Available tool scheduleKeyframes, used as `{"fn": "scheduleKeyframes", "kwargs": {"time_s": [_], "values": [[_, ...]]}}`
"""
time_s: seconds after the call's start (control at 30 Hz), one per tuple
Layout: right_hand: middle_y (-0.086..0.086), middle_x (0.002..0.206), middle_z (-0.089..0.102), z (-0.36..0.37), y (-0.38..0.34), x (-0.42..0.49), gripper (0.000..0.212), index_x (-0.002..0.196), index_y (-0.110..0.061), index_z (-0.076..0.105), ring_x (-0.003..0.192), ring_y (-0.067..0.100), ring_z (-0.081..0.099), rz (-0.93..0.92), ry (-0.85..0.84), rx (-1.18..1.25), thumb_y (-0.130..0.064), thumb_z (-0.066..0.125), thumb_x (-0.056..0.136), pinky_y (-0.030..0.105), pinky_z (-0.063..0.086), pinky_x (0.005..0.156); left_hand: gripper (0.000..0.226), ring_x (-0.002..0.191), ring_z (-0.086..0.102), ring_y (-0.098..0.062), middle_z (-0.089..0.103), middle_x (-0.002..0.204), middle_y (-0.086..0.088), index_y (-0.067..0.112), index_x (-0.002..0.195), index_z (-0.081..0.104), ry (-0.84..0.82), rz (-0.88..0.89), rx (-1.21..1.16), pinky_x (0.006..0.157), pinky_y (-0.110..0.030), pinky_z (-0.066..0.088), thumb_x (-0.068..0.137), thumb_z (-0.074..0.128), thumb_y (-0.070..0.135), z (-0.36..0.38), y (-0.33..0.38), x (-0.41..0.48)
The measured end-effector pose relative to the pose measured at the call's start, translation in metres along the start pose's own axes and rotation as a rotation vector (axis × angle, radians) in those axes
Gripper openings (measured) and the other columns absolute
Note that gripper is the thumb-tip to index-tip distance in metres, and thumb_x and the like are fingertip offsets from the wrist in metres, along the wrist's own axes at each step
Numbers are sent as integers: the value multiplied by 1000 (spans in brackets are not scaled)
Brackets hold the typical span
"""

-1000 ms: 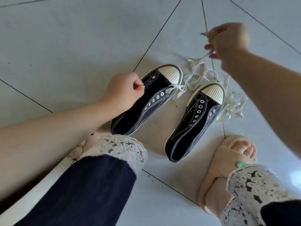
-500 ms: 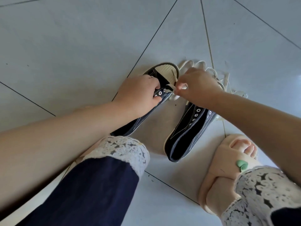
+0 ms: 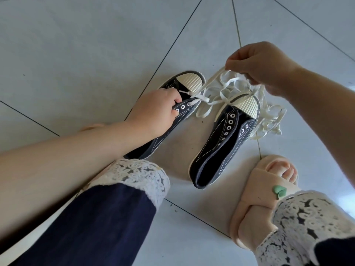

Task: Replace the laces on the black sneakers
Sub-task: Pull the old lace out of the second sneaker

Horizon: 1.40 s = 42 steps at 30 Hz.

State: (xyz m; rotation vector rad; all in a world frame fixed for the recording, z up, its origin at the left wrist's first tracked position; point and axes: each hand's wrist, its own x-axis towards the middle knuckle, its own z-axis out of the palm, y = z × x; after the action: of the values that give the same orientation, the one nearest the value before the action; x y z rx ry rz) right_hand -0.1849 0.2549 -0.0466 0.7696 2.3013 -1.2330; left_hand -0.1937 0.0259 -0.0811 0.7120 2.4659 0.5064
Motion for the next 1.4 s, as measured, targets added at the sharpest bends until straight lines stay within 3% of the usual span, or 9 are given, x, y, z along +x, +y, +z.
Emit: {"fn": "scheduleKeyframes", "kwargs": {"time_s": [0.2,0.57,0.67,0.77,0.9,1.0,1.17,1.27,1.4], "values": [[-5,53,41,-15,-7,0,24,65,-22,61,40,5,33,25,176,229,-14,56,87,18,28,41,23,89,53,-16,61,103,1,18,108,57,1,-6,-23,68,-23,29,86,59,16,0,-1,0],[-8,39,31,-43,1,4,29,61,-17,42,37,9,22,340,605,1007,-12,47,89,19,21,44,21,78,42,-8,61,103,4,19,107,58,3,-21,-32,68,-24,29,86,59,18,1,-3,0],[-6,50,37,-31,5,7,26,64,-20,46,38,7,29,305,571,605,-15,46,90,19,24,41,21,79,42,-8,61,102,4,19,106,59,8,-28,-36,68,-24,29,86,59,17,1,-3,-1],[-9,64,47,3,10,1,10,79,-23,56,52,4,42,32,299,32,-20,56,88,18,34,48,21,79,43,-9,61,101,2,18,106,59,10,-33,-52,67,-24,30,85,59,16,2,-4,-3],[-13,81,55,58,5,-14,25,105,-33,59,73,6,54,-357,34,-333,-27,67,82,21,43,62,21,78,43,-9,61,101,4,19,106,59,10,-46,-72,66,-22,28,85,60,16,3,-4,-3],[-10,94,50,74,6,-12,22,106,-32,61,77,14,49,-458,59,-576,-27,63,85,26,37,60,21,79,43,-9,61,101,3,18,106,59,5,-57,-85,67,-23,28,85,59,16,3,-4,-2],[0,96,55,75,14,-10,11,98,-19,60,71,21,49,-514,105,-815,-15,52,91,21,16,47,23,79,43,-9,61,102,3,18,108,59,-1,-40,-85,68,-22,29,85,60,17,3,-6,-3],[4,100,54,60,11,-6,10,93,-21,57,73,26,49,-395,200,-728,-14,50,90,24,26,51,19,79,45,-10,61,101,4,19,105,59,0,-44,-94,68,-23,30,86,59,17,2,-7,-4],[13,105,63,-10,20,19,19,97,-11,63,94,31,58,-87,566,-415,-18,49,86,29,37,66,17,90,55,-17,62,99,3,16,103,59,9,-37,-88,69,-24,31,86,58,16,1,-7,-6]]}}
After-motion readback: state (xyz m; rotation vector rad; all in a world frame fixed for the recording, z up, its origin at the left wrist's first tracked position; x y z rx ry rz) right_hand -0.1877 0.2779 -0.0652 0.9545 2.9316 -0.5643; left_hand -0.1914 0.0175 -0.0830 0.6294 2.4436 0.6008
